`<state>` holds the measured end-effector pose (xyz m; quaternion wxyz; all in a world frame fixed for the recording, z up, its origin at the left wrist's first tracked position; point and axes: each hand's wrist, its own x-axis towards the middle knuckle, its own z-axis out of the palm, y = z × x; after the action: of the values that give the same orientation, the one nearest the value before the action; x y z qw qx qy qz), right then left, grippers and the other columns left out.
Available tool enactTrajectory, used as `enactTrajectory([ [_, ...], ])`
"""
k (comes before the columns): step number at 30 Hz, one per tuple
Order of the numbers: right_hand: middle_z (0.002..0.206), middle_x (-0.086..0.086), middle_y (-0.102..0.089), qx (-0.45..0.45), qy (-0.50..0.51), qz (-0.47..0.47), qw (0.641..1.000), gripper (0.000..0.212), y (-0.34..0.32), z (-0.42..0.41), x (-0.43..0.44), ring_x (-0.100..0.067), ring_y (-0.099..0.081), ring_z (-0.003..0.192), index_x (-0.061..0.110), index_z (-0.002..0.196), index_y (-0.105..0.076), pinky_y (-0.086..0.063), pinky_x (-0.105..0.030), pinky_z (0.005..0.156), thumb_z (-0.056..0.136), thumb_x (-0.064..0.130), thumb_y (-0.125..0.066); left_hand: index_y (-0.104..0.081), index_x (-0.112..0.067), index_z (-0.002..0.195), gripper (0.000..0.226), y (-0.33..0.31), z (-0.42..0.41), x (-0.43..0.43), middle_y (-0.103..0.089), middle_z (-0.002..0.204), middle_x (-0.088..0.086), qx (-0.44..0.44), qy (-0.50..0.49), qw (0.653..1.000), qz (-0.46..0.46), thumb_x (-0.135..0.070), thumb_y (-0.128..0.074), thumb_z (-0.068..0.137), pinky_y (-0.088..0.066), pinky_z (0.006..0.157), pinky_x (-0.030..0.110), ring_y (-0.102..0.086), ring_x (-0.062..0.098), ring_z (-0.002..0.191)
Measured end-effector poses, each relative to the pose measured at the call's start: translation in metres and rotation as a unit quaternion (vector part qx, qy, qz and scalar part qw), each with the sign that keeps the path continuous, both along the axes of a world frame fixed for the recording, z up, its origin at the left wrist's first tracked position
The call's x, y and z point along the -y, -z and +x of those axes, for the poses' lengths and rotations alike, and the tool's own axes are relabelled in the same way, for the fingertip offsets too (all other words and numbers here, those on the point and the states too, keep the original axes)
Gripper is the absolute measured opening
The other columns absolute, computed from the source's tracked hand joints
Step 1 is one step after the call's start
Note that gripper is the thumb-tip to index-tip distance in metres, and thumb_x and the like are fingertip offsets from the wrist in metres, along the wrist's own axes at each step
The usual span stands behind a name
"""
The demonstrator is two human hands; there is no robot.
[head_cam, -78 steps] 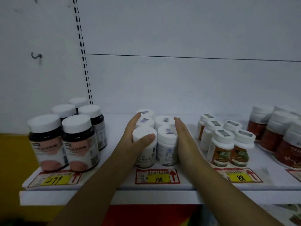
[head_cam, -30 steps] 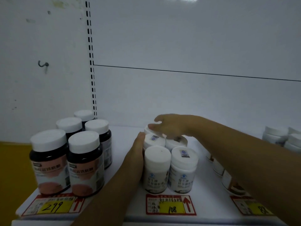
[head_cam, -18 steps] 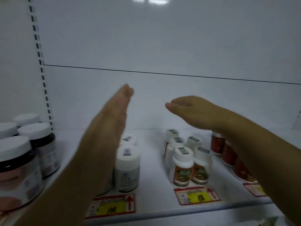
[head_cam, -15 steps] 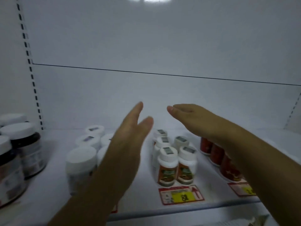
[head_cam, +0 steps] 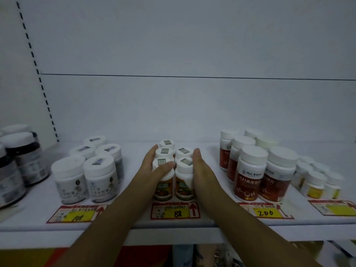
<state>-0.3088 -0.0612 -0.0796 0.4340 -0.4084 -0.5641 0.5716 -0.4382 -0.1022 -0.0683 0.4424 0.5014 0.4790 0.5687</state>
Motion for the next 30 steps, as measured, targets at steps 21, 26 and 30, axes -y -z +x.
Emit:
enactTrajectory([
  [21, 0.146, 0.0, -0.045, 0.219, 0.043, 0.221, 0.949, 0.043, -0.088, -0.006, -0.015, -0.011, -0.04, 0.13, 0.015, 0.137, -0.045, -0.026, -0.021, 0.098, 0.1, 0.034, -0.033, -0.06, -0.019, 0.113, 0.03, -0.006, -0.007, -0.041, -0.068, 0.048, 0.0, 0.18, -0.053, 0.976, -0.112, -0.033, -0.037, 0.099, -0.049, 0.045, 0.014, -0.065, 0.007, 0.044],
  [26, 0.117, -0.019, -0.061, 0.501, -0.093, 0.165, 0.845, 0.042, -0.1, -0.043, -0.06, -0.032, -0.059, 0.107, -0.006, 0.117, -0.057, -0.047, -0.04, 0.094, 0.098, 0.027, -0.038, -0.044, -0.029, 0.138, 0.063, 0.02, -0.02, -0.056, -0.057, 0.134, 0.01, 0.212, 0.008, 0.97, -0.121, -0.051, -0.058, 0.08, -0.047, 0.096, 0.044, -0.062, 0.027, 0.11],
  [30, 0.079, -0.005, -0.053, 0.526, -0.134, 0.111, 0.833, 0.036, -0.093, -0.046, -0.071, -0.018, -0.049, 0.069, 0.011, 0.075, -0.049, -0.042, -0.03, 0.068, 0.099, 0.034, -0.037, -0.03, -0.024, 0.146, 0.055, 0.018, -0.016, -0.06, -0.044, 0.144, 0.013, 0.208, 0.003, 0.975, -0.082, -0.036, -0.044, 0.095, -0.046, 0.093, 0.043, -0.054, 0.031, 0.118],
])
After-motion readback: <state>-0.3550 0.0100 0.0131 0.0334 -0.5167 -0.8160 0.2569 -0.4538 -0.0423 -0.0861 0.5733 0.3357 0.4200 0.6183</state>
